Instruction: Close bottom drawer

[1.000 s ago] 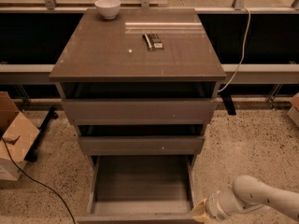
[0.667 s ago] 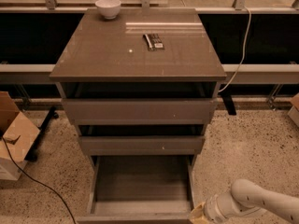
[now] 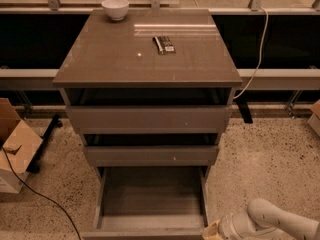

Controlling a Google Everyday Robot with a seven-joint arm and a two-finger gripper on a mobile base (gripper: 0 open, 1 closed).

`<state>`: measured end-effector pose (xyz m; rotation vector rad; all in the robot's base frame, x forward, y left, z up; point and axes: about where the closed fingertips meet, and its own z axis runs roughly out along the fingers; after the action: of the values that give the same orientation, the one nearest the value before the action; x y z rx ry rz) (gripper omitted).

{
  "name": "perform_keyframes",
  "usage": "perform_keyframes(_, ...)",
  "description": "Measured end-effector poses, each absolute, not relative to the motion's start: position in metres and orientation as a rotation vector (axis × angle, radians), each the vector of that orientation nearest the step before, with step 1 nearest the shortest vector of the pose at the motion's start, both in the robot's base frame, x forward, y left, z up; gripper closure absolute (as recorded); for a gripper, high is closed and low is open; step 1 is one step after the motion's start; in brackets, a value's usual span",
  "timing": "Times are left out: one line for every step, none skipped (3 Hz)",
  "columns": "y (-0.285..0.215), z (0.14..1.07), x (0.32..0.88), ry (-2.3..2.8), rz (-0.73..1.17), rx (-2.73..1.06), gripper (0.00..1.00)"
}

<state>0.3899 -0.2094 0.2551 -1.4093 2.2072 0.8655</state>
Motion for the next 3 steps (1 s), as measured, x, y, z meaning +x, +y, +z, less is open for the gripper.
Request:
perform_keyframes(-0.214, 0.234, 0.396, 2.204, 0.884, -1.371, 1.00)
perform_keyframes(-0.221, 0.212, 0.406, 2.185, 0.906, -1.295, 1.00)
perform_keyframes(-0.221, 0.212, 0.406, 2.185, 0.906, -1.295, 1.00)
